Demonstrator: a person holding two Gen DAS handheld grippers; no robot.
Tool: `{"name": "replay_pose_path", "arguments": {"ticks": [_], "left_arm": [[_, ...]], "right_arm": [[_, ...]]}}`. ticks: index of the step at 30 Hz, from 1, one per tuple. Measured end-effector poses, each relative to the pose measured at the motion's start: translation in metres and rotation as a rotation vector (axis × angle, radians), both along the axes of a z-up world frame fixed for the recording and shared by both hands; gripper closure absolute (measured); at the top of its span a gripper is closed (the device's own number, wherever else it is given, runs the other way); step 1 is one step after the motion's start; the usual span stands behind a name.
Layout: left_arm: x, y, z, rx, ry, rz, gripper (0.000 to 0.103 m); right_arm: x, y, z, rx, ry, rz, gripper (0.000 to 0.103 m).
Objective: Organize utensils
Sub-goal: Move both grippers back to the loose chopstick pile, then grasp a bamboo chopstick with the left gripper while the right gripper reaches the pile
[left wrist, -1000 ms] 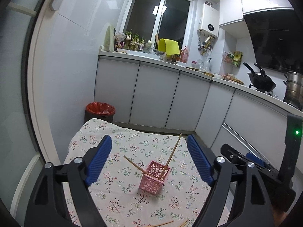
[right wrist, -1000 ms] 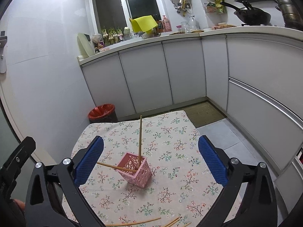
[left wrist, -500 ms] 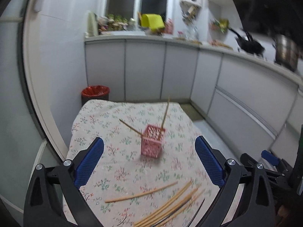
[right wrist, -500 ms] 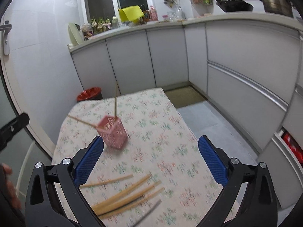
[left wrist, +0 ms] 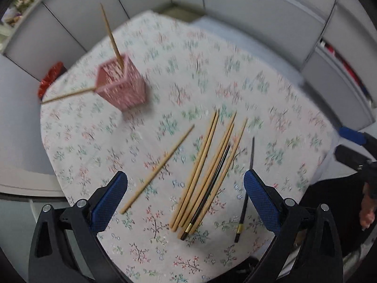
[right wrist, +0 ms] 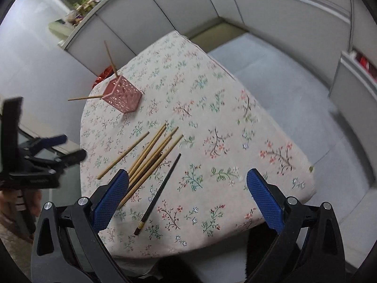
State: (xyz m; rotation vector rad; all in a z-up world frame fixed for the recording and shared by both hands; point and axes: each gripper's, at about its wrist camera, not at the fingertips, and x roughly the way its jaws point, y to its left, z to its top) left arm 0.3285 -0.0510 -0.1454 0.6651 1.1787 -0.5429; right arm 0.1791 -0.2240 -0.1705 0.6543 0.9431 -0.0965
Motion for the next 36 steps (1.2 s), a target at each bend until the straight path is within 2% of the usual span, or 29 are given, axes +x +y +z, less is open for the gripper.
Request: {"name": "replay_pose_path", "arguments": {"ticks": [3, 5, 6, 7, 10, 11, 14, 17, 19, 21, 24, 31, 33, 36], "left_arm": [[0.017, -0.008, -0.023, 0.033, 0.050, 0.027, 0.007], [0.032, -0.011, -0.037, 0.043, 0.109, 0.043, 0.008], [0.042, -0.013, -0.047, 0.072, 0.119, 0.049, 0.010], [0.048, -0.016, -0.052, 0.088, 0.119, 0.050, 0.012], [0.064, -0.020, -0.068, 0.090, 0.164, 0.057, 0.028], [0.068, -0.022, -0.077, 0.101, 0.187, 0.042, 0.038], [0.077, -0.028, -0.092, 0.139, 0.179, 0.016, 0.051], [0.087, -0.030, -0.101, 0.124, 0.207, 0.012, 0.067], [0.091, -0.032, -0.106, 0.128, 0.216, -0.003, 0.069], [0.093, -0.032, -0.112, 0.141, 0.229, -0.021, 0.076], [0.097, -0.030, -0.121, 0.147, 0.256, -0.035, 0.077], [0.111, -0.018, -0.121, 0.071, 0.328, -0.034, 0.083], [0.117, -0.012, -0.120, 0.040, 0.339, -0.024, 0.088], [0.121, 0.001, -0.118, -0.007, 0.316, -0.014, 0.095]], "right_arm": [[0.008, -0.003, -0.016, 0.064, 0.031, 0.011, 0.007], [0.013, -0.004, -0.024, 0.165, 0.043, 0.021, 0.007], [0.015, -0.004, -0.025, 0.185, 0.047, 0.020, 0.007], [0.017, -0.003, -0.027, 0.180, 0.052, 0.022, 0.007], [0.021, -0.002, -0.028, 0.148, 0.068, 0.036, 0.007], [0.023, -0.003, -0.030, 0.139, 0.075, 0.033, 0.007], [0.028, -0.011, -0.035, 0.147, 0.095, 0.003, 0.007], [0.034, -0.016, -0.041, 0.152, 0.115, -0.014, 0.007], [0.038, -0.016, -0.044, 0.137, 0.125, -0.016, 0.007], [0.041, -0.016, -0.046, 0.131, 0.135, -0.018, 0.007], [0.046, -0.016, -0.049, 0.118, 0.148, -0.021, 0.007], [0.062, -0.012, -0.055, 0.075, 0.168, -0.024, 0.007], [0.067, -0.011, -0.057, 0.065, 0.180, -0.020, 0.007], [0.079, -0.009, -0.058, 0.051, 0.194, -0.016, 0.007]]}}
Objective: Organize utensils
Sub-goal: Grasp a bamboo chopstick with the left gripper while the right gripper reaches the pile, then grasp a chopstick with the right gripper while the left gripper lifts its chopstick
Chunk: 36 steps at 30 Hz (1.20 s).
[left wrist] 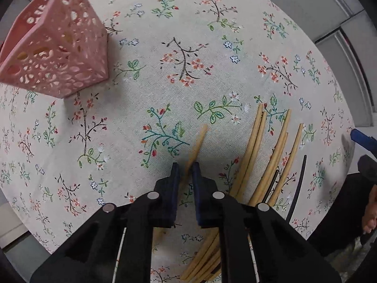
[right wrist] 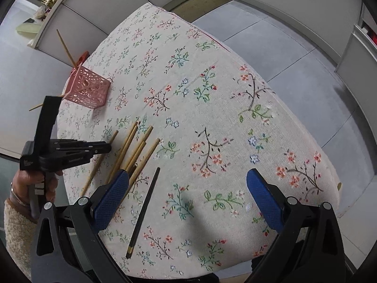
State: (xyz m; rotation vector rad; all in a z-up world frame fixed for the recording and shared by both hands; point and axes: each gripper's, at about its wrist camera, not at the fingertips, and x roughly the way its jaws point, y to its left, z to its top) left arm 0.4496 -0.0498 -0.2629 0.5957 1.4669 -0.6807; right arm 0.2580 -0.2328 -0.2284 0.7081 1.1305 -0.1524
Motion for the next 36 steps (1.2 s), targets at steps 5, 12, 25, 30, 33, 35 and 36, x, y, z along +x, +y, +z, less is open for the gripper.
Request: {"name": "replay_pose_path", "arguments": {"ticks": [5, 12, 25, 30, 33, 35, 36], "left_arm": [[-0.017, 0.044, 0.006, -0.085, -0.086, 0.058, 0.097], [-0.052, 0.096, 0.064, -0.210, -0.247, 0.144, 0.097], [-0.076, 0.139, 0.144, -0.337, -0.446, 0.238, 0.097], [-0.078, 0.144, 0.145, -0.348, -0.467, 0.261, 0.097], [-0.079, 0.146, 0.149, -0.350, -0.497, 0.286, 0.097], [-0.082, 0.146, 0.155, -0.359, -0.521, 0.299, 0.097], [-0.084, 0.146, 0.158, -0.364, -0.532, 0.304, 0.097]], "right_arm": [[0.034, 0.012, -0.001, 0.027, 0.025, 0.021, 0.010], [0.076, 0.034, -0.024, 0.125, 0.152, 0.005, 0.040], [0.088, 0.054, -0.034, 0.058, 0.272, -0.077, 0.085], [0.085, 0.055, -0.034, 0.048, 0.282, -0.103, 0.088], [0.092, 0.060, -0.036, 0.029, 0.300, -0.116, 0.088], [0.097, 0.066, -0.035, 0.000, 0.309, -0.131, 0.086], [0.100, 0.071, -0.034, -0.029, 0.316, -0.131, 0.081]]}}
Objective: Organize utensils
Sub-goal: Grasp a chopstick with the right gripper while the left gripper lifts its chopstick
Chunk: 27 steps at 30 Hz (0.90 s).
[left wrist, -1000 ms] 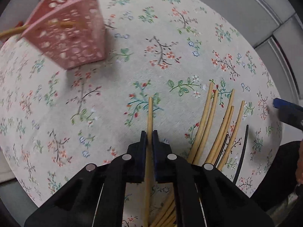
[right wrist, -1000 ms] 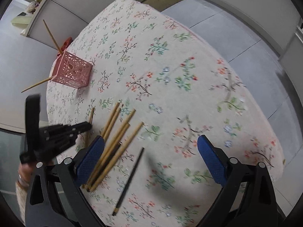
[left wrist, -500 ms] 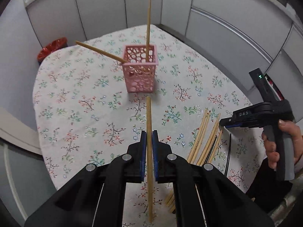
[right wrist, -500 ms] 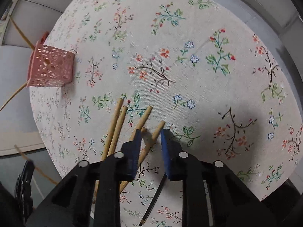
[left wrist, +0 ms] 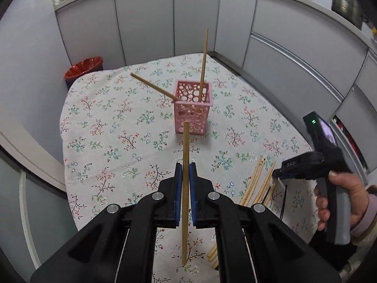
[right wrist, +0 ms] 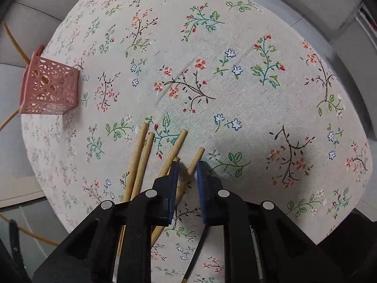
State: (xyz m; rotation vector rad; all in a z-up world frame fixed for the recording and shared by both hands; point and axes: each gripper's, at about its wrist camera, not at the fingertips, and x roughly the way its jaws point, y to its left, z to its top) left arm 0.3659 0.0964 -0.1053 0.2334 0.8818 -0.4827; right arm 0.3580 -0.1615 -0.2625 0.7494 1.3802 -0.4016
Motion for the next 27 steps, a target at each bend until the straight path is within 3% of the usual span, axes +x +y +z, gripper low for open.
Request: {"name": "replay_pose_path", "arguments": {"ticks": [2, 3, 4, 6, 10, 16, 21, 27], "left_arm": [[-0.005, 0.000, 0.007, -0.015, -0.020, 0.008, 0.097], [-0.008, 0.000, 0.012, -0.024, -0.030, 0.011, 0.097], [-0.011, 0.001, 0.015, -0.030, -0.039, 0.018, 0.097], [-0.016, 0.004, 0.022, -0.050, -0.052, 0.031, 0.097], [-0.029, 0.015, 0.036, -0.109, -0.082, 0.076, 0.097], [-0.049, 0.021, 0.067, -0.189, -0.155, 0.132, 0.097], [-0.067, 0.011, 0.097, -0.226, -0.223, 0.142, 0.097], [-0.078, -0.007, 0.120, -0.238, -0.253, 0.138, 0.097]], "right_arm": [[0.005, 0.011, 0.002, -0.060, 0.006, 0.024, 0.083], [0.006, 0.013, 0.003, -0.087, -0.002, 0.026, 0.092], [0.006, 0.013, 0.003, -0.106, -0.018, 0.025, 0.093], [0.007, 0.007, 0.002, -0.080, -0.067, 0.008, 0.098], [0.008, -0.007, 0.012, -0.030, -0.206, 0.017, 0.099], [-0.004, -0.011, 0.071, -0.050, -0.429, 0.079, 0.099], [-0.031, -0.001, 0.132, -0.161, -0.618, 0.186, 0.099], [-0.069, -0.002, 0.190, -0.258, -0.778, 0.260, 0.099]]}}
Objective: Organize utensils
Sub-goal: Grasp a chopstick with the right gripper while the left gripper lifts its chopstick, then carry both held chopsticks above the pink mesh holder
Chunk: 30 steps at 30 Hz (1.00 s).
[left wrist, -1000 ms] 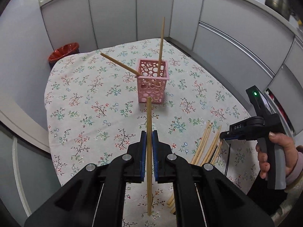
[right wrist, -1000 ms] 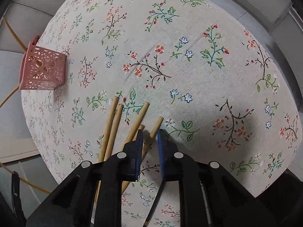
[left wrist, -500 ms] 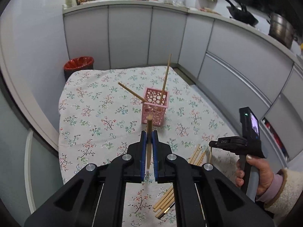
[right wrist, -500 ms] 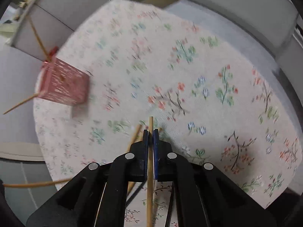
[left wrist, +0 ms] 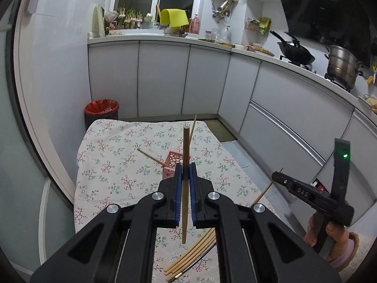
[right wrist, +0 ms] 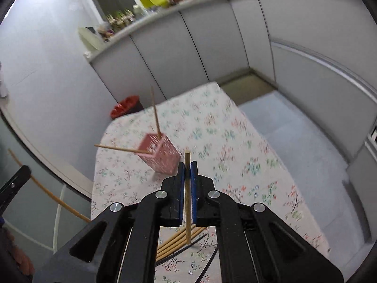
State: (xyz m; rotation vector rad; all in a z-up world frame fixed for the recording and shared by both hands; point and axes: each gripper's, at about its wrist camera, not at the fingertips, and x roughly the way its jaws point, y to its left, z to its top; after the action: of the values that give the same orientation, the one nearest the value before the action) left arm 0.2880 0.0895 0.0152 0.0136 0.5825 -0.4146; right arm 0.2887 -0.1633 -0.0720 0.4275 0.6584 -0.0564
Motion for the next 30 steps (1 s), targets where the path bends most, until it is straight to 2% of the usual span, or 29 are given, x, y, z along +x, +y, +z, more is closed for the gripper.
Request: {"name": "replay_pose_path", "arguments": {"ticks": [8, 17, 24, 30], "left_arm": [[0.017, -0.021, 0.020, -0.019, -0.028, 0.017, 0.097], [0.085, -0.047, 0.033, -0.041, -0.071, 0.070, 0.097], [0.141, -0.051, 0.017, -0.035, -0.099, 0.141, 0.097], [0.178, -0.060, -0.022, -0.007, -0.078, 0.143, 0.096]], "right_arm": [[-0.002, -0.019, 0.051, -0.006, -0.130, 0.015, 0.099], [0.032, -0.039, 0.090, -0.034, -0.256, -0.013, 0.099], [0.069, -0.034, 0.103, -0.068, -0.318, 0.002, 0.099], [0.100, -0.014, 0.094, -0.088, -0.326, 0.047, 0.099]]}}
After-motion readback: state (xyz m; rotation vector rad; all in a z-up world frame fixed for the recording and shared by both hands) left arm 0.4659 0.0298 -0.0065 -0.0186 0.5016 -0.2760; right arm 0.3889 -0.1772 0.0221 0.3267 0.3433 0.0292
